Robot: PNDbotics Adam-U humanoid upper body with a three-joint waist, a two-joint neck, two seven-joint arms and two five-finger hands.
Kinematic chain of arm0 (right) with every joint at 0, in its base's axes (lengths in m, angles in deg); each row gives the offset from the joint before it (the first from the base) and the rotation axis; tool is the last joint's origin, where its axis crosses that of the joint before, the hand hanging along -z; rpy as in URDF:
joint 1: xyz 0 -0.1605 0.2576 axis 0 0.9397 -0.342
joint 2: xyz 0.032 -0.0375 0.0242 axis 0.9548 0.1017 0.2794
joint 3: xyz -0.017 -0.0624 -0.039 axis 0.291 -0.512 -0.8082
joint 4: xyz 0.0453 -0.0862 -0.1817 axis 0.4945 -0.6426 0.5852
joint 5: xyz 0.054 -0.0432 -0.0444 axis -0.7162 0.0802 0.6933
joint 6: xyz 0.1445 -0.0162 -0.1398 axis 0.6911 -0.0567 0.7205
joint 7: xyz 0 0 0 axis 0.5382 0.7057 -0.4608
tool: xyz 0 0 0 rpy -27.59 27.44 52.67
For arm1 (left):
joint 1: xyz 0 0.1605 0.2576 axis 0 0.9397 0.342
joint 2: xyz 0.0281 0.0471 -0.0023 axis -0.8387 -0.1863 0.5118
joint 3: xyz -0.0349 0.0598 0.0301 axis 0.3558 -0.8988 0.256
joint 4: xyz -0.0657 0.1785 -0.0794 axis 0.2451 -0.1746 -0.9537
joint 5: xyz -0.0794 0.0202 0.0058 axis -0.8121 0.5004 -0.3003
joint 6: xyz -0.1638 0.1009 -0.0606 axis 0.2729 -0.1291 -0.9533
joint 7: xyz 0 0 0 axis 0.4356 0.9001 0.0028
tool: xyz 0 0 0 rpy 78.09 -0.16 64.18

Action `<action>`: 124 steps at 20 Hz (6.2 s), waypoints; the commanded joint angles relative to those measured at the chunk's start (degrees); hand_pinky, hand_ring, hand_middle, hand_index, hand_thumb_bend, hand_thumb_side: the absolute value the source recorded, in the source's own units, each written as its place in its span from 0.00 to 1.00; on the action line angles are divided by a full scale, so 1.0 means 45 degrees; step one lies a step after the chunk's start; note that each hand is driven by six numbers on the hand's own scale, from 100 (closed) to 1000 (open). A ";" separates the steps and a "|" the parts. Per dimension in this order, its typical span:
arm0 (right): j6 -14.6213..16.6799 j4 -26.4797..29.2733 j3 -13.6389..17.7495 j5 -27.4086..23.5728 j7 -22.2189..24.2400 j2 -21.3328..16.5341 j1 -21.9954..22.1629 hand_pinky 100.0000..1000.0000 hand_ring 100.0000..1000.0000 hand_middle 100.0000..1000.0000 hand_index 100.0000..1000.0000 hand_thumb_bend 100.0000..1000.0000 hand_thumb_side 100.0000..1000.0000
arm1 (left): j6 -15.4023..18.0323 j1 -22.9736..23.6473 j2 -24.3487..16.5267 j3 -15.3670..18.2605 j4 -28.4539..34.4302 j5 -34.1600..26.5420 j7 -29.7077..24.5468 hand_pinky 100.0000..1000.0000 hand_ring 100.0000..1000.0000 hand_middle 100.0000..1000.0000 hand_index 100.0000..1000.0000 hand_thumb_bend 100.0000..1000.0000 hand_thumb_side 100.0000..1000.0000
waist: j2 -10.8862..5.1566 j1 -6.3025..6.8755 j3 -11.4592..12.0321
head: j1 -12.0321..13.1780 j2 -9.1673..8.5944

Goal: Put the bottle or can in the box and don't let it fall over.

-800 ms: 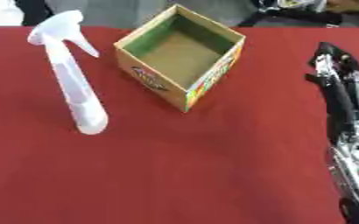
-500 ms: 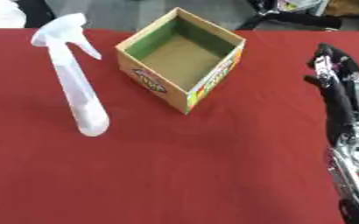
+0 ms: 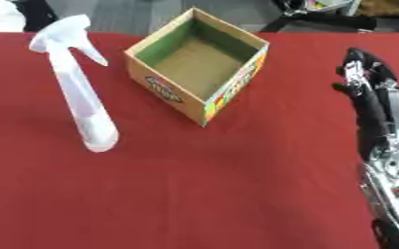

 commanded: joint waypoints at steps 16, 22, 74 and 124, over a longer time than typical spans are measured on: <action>-0.0089 0.0008 -0.0231 -0.0150 0.0171 -0.0323 0.0023 0.76 0.81 0.86 0.80 0.00 0.61 | -0.0612 -0.2864 -0.7377 -0.2800 0.0262 -0.0345 -0.3170 0.78 0.68 0.71 0.78 0.00 0.51 | -0.0369 0.0211 -0.0203 | 0.0008 0.0300; -0.0099 -0.0093 -0.0426 -0.0323 0.0065 -0.0280 -0.0101 0.76 0.81 0.86 0.80 0.00 0.61 | -0.2142 -0.4420 -0.7418 -0.3588 0.0256 -0.1198 -0.4228 0.80 0.69 0.72 0.79 0.00 0.55 | -0.0453 0.0194 -0.0401 | -0.0466 0.0395; -0.0166 -0.0185 -0.0613 -0.0759 0.0621 -0.0177 -0.0055 0.77 0.80 0.86 0.80 0.00 0.63 | -0.2460 -1.0652 -0.3956 -0.6371 -0.4287 0.2858 -0.8877 0.85 0.75 0.77 0.83 0.09 0.55 | -0.0308 0.0319 -0.0638 | -0.0323 0.0247; -0.0134 -0.0306 -0.0680 -0.0738 0.0808 0.0066 -0.0065 0.78 0.81 0.86 0.80 0.00 0.65 | -0.2895 -1.1023 -0.3107 -0.6543 -0.4894 0.2927 -0.9494 0.65 0.46 0.60 0.70 0.00 0.16 | 0.0037 0.0359 -0.0791 | -0.0292 0.0134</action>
